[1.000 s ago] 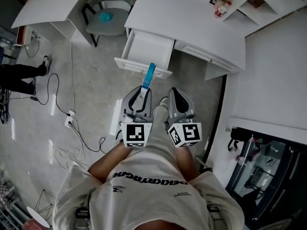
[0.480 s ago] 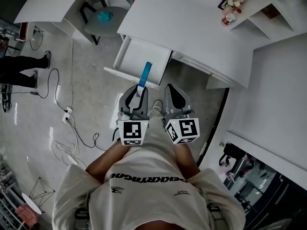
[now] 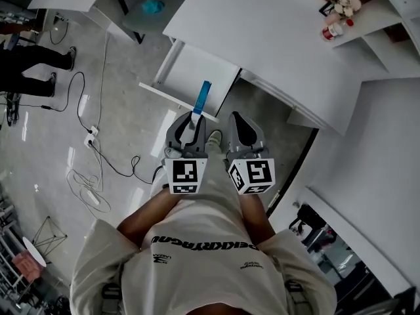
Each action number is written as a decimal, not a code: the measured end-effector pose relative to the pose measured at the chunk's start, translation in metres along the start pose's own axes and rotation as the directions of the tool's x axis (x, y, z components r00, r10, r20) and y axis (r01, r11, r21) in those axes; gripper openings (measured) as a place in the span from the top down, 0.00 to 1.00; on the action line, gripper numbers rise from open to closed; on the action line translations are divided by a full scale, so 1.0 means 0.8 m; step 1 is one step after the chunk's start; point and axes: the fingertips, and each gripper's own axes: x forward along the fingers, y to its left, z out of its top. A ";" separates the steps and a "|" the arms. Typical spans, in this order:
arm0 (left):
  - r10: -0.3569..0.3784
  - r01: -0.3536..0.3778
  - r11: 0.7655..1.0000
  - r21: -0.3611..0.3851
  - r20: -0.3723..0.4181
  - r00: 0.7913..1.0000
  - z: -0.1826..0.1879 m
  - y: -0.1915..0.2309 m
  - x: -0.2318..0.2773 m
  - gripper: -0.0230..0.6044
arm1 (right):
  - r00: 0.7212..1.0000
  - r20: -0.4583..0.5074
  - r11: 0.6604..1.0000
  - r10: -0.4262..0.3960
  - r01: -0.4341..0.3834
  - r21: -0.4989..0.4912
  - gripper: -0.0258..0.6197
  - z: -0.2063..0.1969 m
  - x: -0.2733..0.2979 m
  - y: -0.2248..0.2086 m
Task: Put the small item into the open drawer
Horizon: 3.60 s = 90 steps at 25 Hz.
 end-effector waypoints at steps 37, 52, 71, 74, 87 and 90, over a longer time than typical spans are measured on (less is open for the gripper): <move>-0.058 0.022 0.995 -0.100 -0.368 0.928 -0.150 0.078 0.201 0.82 | 0.972 -0.212 0.986 -0.104 0.129 0.105 0.96 -0.124 0.125 -0.058; -0.073 0.027 0.994 -0.101 -0.478 0.875 -0.202 0.088 0.258 0.82 | 0.960 -0.251 0.976 -0.124 0.163 0.141 0.96 -0.155 0.135 -0.067; -0.108 0.043 0.992 -0.121 -0.614 0.782 -0.260 0.092 0.319 0.82 | 0.949 -0.280 0.969 -0.141 0.191 0.159 0.96 -0.177 0.143 -0.082; -0.106 0.037 0.992 -0.122 -0.629 0.770 -0.269 0.093 0.326 0.82 | 0.949 -0.281 0.966 -0.145 0.197 0.168 0.96 -0.177 0.145 -0.086; -0.101 0.013 0.991 -0.132 -0.686 0.720 -0.296 0.100 0.353 0.82 | 0.944 -0.295 0.963 -0.145 0.202 0.175 0.96 -0.181 0.152 -0.097; -0.107 0.021 0.991 -0.130 -0.700 0.706 -0.304 0.098 0.357 0.82 | 0.943 -0.298 0.963 -0.147 0.205 0.175 0.96 -0.183 0.152 -0.100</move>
